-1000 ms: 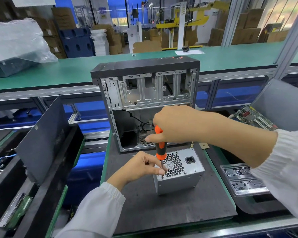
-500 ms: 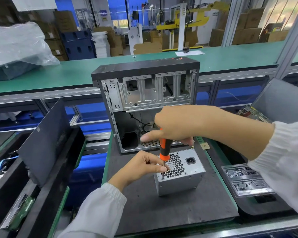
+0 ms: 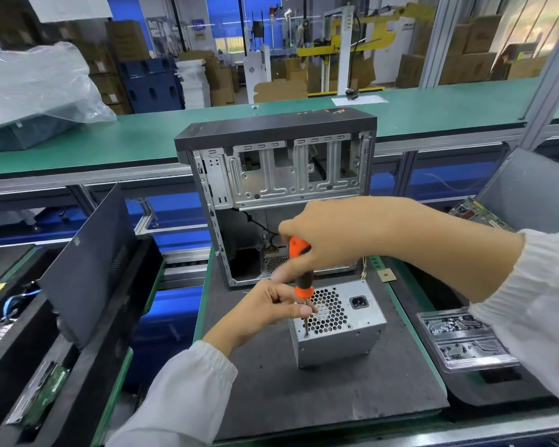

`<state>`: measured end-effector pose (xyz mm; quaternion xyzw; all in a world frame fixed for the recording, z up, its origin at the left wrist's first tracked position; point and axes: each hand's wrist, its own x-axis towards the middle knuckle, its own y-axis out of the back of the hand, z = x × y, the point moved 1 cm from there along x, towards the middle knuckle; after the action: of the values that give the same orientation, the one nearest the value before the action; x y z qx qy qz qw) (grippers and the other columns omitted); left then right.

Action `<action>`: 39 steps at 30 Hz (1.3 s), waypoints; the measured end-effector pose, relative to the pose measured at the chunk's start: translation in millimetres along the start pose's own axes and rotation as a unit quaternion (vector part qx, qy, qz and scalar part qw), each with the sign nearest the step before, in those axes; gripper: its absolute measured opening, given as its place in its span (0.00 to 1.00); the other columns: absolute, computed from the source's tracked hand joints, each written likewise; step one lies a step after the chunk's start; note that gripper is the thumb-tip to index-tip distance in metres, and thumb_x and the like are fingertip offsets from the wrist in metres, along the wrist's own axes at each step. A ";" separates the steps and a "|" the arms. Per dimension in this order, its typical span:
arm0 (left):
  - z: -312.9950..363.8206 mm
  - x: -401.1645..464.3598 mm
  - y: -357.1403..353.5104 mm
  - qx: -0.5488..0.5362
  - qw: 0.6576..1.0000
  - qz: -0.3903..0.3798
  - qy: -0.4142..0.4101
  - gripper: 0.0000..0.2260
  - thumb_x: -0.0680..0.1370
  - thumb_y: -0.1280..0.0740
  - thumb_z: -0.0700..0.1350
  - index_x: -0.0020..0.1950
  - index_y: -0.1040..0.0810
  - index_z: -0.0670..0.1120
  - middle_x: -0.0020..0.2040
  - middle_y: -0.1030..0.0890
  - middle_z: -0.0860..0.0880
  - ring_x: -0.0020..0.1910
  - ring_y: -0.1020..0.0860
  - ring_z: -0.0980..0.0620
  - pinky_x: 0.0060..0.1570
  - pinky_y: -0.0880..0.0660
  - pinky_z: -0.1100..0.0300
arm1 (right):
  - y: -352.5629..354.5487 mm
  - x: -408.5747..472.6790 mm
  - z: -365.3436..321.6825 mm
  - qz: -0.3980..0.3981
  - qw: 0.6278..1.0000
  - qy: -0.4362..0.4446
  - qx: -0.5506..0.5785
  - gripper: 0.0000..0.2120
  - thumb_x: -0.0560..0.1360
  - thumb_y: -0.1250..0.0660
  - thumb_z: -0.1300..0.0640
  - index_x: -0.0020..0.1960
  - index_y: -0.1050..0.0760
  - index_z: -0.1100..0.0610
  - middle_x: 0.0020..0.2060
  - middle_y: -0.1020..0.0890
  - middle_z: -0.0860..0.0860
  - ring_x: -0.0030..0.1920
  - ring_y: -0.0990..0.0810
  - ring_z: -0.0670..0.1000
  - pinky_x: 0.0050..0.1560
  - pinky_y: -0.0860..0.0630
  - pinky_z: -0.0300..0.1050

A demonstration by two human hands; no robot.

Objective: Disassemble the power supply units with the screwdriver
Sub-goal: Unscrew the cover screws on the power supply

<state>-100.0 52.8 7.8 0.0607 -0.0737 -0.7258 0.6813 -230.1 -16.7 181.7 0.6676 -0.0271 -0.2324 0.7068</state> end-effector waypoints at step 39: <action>9.5 4.3 -9.7 -0.018 1.000 -0.005 -0.019 0.08 0.73 0.26 0.53 0.43 0.16 0.49 0.30 0.43 0.40 0.29 0.47 0.50 0.28 0.46 0.65 | 6.2 -12.2 2.3 -0.046 0.996 0.081 0.012 0.13 0.77 0.35 0.51 0.60 0.31 0.46 0.49 0.28 0.48 0.41 0.26 0.46 0.35 0.31 0.42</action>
<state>-111.5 49.4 15.3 0.0351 -0.0730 -0.7311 0.6774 -240.0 -14.4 191.2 0.6929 0.0581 -0.2095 0.6875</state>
